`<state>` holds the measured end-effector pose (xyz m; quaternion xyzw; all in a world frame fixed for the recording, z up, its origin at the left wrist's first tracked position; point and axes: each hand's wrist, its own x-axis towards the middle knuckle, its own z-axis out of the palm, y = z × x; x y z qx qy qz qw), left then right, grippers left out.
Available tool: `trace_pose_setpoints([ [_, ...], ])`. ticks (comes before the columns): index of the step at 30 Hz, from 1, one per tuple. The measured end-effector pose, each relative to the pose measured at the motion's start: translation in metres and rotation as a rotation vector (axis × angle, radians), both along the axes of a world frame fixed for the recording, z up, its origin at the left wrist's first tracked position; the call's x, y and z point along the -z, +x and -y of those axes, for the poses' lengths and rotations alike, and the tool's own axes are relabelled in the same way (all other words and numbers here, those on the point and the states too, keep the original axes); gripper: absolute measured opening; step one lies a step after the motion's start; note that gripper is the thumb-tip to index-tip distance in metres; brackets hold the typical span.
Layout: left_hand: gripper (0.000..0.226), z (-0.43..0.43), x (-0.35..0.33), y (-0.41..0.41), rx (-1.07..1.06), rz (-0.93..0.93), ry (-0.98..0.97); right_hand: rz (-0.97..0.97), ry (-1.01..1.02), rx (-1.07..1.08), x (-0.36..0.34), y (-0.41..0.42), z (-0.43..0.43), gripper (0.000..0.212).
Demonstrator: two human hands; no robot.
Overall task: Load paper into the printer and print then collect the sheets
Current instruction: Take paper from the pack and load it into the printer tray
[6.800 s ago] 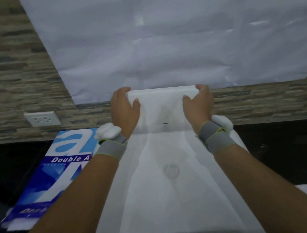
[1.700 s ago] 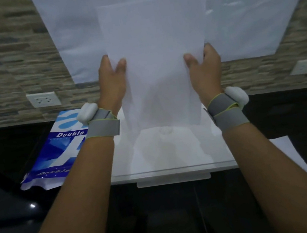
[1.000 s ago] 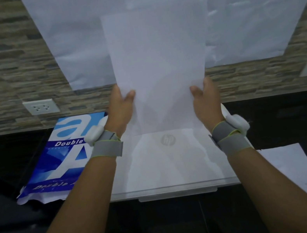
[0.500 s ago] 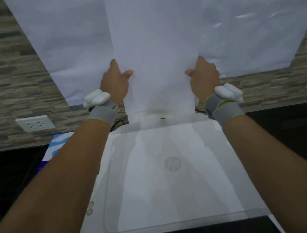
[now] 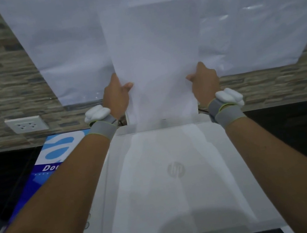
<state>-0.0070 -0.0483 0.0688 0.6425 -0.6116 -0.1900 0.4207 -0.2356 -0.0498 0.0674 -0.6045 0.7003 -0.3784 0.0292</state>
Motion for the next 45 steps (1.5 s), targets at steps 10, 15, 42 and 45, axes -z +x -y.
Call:
trace_pose_setpoints([
  [10, 0.039, -0.007, 0.03, -0.003, 0.025, 0.063, 0.059, -0.021, 0.1, -0.039, 0.037, -0.01, 0.002, 0.014],
  [15, 0.037, -0.012, 0.042, -0.008, -0.027, 0.141, 0.128, -0.085, 0.153, -0.055, 0.053, -0.014, -0.001, 0.02],
  [42, 0.026, -0.01, 0.079, 0.003, -0.121, 0.494, 0.224, 0.007, 0.176, -0.04, 0.073, -0.019, -0.012, 0.012],
  [45, 0.037, -0.006, 0.079, 0.002, -0.131, 0.548, 0.236, -0.104, 0.272, -0.022, 0.078, -0.022, -0.012, 0.015],
])
